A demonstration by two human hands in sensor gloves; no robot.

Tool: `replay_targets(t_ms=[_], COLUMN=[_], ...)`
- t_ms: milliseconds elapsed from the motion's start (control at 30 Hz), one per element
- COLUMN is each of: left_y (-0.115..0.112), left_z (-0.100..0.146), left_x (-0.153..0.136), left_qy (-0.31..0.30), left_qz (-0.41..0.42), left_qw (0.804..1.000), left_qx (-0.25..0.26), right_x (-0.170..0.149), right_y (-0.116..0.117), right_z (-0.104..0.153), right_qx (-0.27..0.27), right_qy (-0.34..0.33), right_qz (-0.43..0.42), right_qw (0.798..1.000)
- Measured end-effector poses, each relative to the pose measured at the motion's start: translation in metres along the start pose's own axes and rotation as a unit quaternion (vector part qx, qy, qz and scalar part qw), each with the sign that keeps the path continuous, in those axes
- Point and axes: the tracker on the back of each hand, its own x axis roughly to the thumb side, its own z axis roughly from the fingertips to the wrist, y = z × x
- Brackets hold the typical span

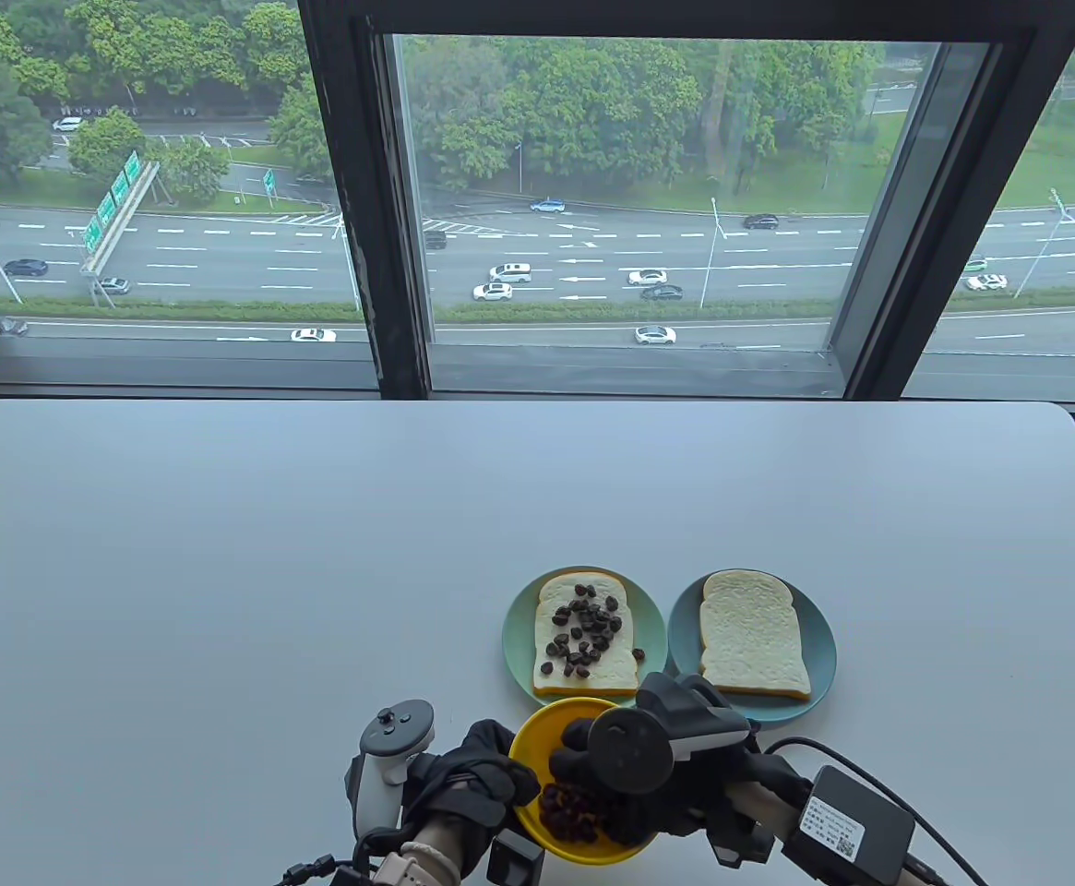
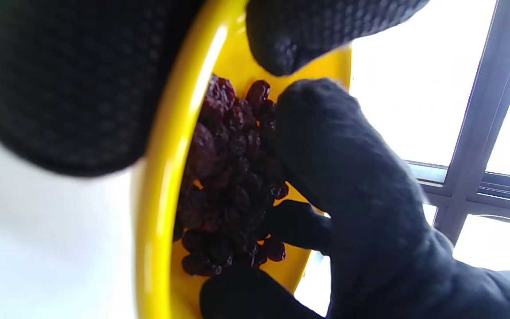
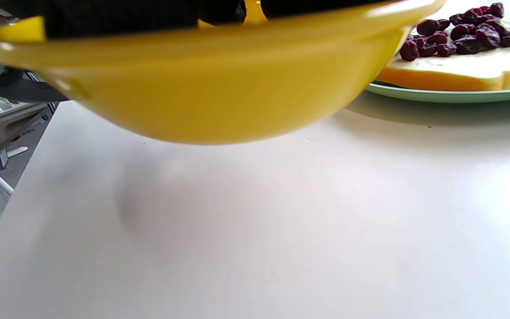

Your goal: Sprinkle cranberries onto toast

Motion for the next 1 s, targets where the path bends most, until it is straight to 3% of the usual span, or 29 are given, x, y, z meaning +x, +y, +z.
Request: replay_targets(t_ms=[167,267,433,767,1000], left_y=[-0.002,-0.003,-0.003,-0.003,-0.003], left_z=[-0.001,-0.002,-0.002,-0.005,-0.007], left_x=[-0.003,-0.003,-0.002,-0.006,-0.008], left_qy=[0.002,0.000,-0.001,0.018,0.033], left_qz=[0.008,0.011,0.011,0.006,-0.022], left_qw=[1.000,1.000,1.000,1.000,0.999], left_qx=[-0.005,-0.017,-0.018,-0.021,-0.020], right_x=[0.016,0.021,0.021,0.003,-0.016], right_y=[0.003,-0.001,-0.007,-0.024,-0.044], right_z=[-0.003,-0.004,0.000,0.013,0.017], right_qx=[-0.068,-0.128,-0.180,-0.200,-0.238], right_qy=[0.010,0.011,0.011,0.017,0.044], right_qz=[0.107,0.122,0.129,0.032,-0.037], right_qw=[0.992,0.984,0.975,0.979,0.969])
